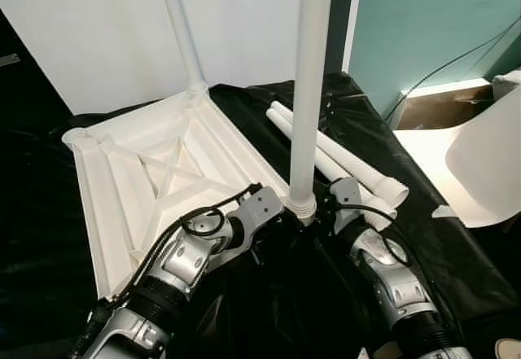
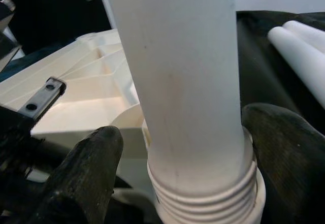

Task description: Building children table

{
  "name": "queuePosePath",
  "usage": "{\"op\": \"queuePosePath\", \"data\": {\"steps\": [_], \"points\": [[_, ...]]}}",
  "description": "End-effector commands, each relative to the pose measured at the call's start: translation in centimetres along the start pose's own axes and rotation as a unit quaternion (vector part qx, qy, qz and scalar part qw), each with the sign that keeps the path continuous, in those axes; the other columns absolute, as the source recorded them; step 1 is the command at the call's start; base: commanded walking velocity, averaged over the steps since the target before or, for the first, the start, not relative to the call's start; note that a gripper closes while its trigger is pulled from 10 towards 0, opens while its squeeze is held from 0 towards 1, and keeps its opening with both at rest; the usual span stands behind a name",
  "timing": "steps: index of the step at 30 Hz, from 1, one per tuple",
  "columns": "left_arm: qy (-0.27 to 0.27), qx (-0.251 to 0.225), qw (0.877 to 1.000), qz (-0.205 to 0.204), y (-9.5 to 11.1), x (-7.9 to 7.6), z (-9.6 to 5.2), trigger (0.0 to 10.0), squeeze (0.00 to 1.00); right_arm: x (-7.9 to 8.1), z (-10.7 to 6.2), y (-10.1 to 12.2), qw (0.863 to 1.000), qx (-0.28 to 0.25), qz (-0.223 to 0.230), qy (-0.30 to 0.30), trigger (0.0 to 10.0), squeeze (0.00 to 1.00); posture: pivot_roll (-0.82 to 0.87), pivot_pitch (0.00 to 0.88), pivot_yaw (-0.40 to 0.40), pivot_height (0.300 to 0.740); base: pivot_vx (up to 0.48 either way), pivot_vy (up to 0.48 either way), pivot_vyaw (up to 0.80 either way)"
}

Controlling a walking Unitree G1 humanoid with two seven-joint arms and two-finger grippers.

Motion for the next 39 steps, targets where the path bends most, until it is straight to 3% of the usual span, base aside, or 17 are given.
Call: {"op": "queuePosePath", "data": {"steps": [1, 11, 12, 13, 14, 18, 25, 28, 29, 30, 31, 32, 33, 34, 36, 37, 39], "points": [[-0.057, 0.058, 0.996, -0.039, -3.8, -2.5, 1.0, 10.0, 0.0, 0.6, 0.5, 0.4, 0.999, -0.011, -0.003, 0.044, 10.0, 0.0, 0.03, 0.0, 0.068, 0.74, 0.0, 0.0, 0.0], [-0.057, 0.058, 0.996, -0.04, -3.8, -2.6, 1.0, 10.0, 0.0, -0.7, 0.9, 0.5, 0.989, 0.006, -0.055, 0.137, 10.0, 0.0, 0.04, 0.0, 0.061, 0.74, 0.0, 0.0, 0.0], [-0.056, 0.057, 0.996, -0.041, -3.9, -2.6, 1.0, 10.0, 0.0, -0.7, 1.0, 0.5, 0.986, 0.011, -0.058, 0.154, 7.3, 0.0, 0.04, 0.0, 0.061, 0.74, 0.0, 0.0, 0.0], [-0.056, 0.057, 0.996, -0.041, -3.9, -2.6, 1.0, 10.0, 0.0, -0.7, 1.0, 0.5, 0.986, 0.011, -0.058, 0.154, 7.3, 0.0, 0.04, 0.0, 0.061, 0.74, 0.0, 0.0, 0.0], [-0.055, 0.057, 0.996, -0.043, -3.9, -2.6, 1.0, 10.0, 0.0, -0.6, 0.9, 0.5, 0.984, 0.017, -0.059, 0.169, 0.0, 0.0, 0.04, 0.0, 0.061, 0.74, 0.0, 0.0, 0.0], [-0.053, 0.057, 0.996, -0.045, -4.0, -2.6, 1.0, 10.0, 0.0, -0.5, 0.5, -0.3, 0.976, 0.041, -0.058, 0.205, 0.0, 0.0, 0.04, 0.0, 0.057, 0.74, 0.0, 0.0, 0.0], [-0.052, 0.056, 0.996, -0.046, -4.0, -2.6, 0.9, 10.0, 0.0, -0.4, 0.4, -0.6, 0.981, 0.043, -0.033, 0.188, 0.0, 0.0, 0.04, 0.0, 0.058, 0.74, 0.0, 0.0, 0.0], [-0.053, 0.056, 0.996, -0.047, -4.1, -2.7, 0.9, 10.0, 0.0, -0.1, 1.1, -0.3, 0.994, 0.04, -0.023, 0.099, 0.0, 0.0, 0.04, 0.0, 0.053, 0.74, 0.0, 0.0, 0.0], [-0.053, 0.056, 0.996, -0.047, -4.1, -2.7, 0.9, 10.0, 0.0, -0.1, 1.1, -0.3, 0.994, 0.04, -0.023, 0.099, 0.0, 0.0, 0.04, 0.0, 0.053, 0.74, 0.0, 0.0, 0.0], [-0.053, 0.056, 0.996, -0.047, -4.1, -2.7, 1.0, 10.0, 0.0, -0.9, 1.5, 0.2, 0.999, 0.032, -0.018, 0.032, 0.0, 0.0, 0.04, 0.0, 0.051, 0.74, 0.0, 0.0, 0.0], [-0.053, 0.056, 0.996, -0.047, -4.1, -2.7, 1.0, 10.0, 0.0, -0.9, 1.5, 0.2, 0.999, 0.032, -0.018, 0.032, 0.0, 0.0, 0.04, 0.0, 0.051, 0.74, 0.0, 0.0, 0.0], [-0.053, 0.056, 0.996, -0.048, -4.1, -2.7, 1.0, 10.0, 0.0, -1.7, 1.6, 0.7, 0.999, 0.02, -0.013, -0.043, 0.0, 0.0, 0.04, 0.0, 0.05, 0.74, 0.0, 0.0, 0.0], [-0.053, 0.056, 0.996, -0.048, -4.1, -2.7, 1.0, 10.0, 0.0, -1.7, 1.6, 0.7, 0.999, 0.02, -0.013, -0.043, 0.0, 0.0, 0.04, 0.0, 0.05, 0.74, 0.0, 0.0, 0.0], [-0.053, 0.055, 0.996, -0.049, -4.0, -2.8, 1.0, 10.0, 0.0, -2.3, 1.3, 1.1, 0.995, 0.008, -0.011, -0.099, 0.0, 0.0, 0.04, 0.0, 0.048, 0.74, 0.0, 0.0, 0.0], [-0.053, 0.055, 0.996, -0.049, -4.0, -2.8, 1.0, 10.0, 0.0, -2.3, 1.3, 1.1, 0.995, 0.008, -0.011, -0.099, 0.0, 0.0, 0.04, 0.0, 0.048, 0.74, 0.0, 0.0, 0.0], [-0.053, 0.055, 0.996, -0.049, -4.0, -2.8, 1.0, 10.0, 0.0, -2.8, 0.8, 1.7, 0.989, -0.006, -0.013, -0.145, 0.0, 0.0, 0.05, 0.0, 0.047, 0.74, 0.0, 0.0, 0.0], [-0.052, 0.055, 0.996, -0.051, -4.1, -2.8, 1.0, 10.0, 0.0, -3.4, 0.3, 2.2, 0.984, -0.017, -0.021, -0.178, 0.0, 0.0, 0.05, 0.0, 0.046, 0.74, 0.0, 0.0, 0.0]]}}
Point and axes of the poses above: a point about 5 cm out from each wrist's last joint towards the gripper, its own z axis pointing out of the wrist towards the gripper, its own y axis along the axis of the wrist's last joint, x = y × z, the point moved 4 cm from there along z, pointing out of the wrist towards the gripper, and after that the axes turned 7 degrees about -z, right-handed, at the moved point
